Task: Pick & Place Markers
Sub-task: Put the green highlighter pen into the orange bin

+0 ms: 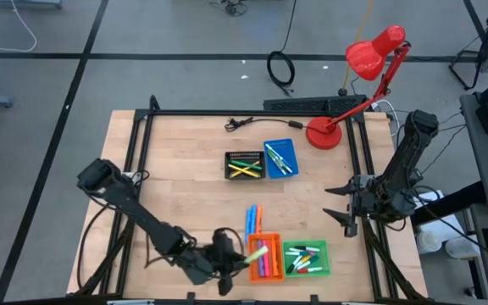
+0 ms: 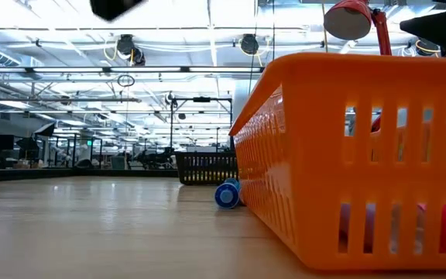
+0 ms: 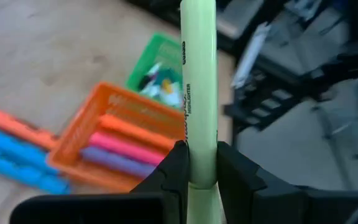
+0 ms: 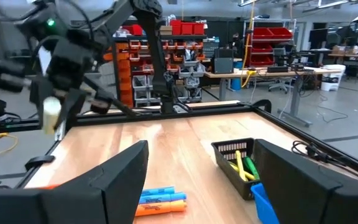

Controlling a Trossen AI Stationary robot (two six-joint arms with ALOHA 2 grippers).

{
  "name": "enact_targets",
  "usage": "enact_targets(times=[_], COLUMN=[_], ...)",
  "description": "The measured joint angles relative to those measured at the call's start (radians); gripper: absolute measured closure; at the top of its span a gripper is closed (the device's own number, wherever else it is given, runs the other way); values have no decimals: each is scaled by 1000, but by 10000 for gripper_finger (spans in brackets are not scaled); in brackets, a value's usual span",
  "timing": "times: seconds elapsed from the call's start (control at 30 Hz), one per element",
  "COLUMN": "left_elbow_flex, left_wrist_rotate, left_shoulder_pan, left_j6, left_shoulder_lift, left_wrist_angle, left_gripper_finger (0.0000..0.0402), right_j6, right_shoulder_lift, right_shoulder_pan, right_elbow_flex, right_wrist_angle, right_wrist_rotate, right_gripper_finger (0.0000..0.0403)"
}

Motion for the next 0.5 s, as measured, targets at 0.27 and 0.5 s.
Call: enact_targets(times=[0.27,0.5], left_elbow_flex=[208,272], left_wrist_rotate=[103,290], left_shoulder_pan=[106,173], left_j6=[-181,-166], left_shoulder_lift=[164,261], left_wrist_angle=[-321,-320], left_gripper_finger=[342,334], right_j6=[0,4], right_shoulder_lift=[0,0], right_shoulder_pan=[-15,-15], right_elbow_flex=[0,0], right_wrist_angle=[-1,-4], right_wrist_rotate=[-4,-4], right_gripper_finger=[124,124])
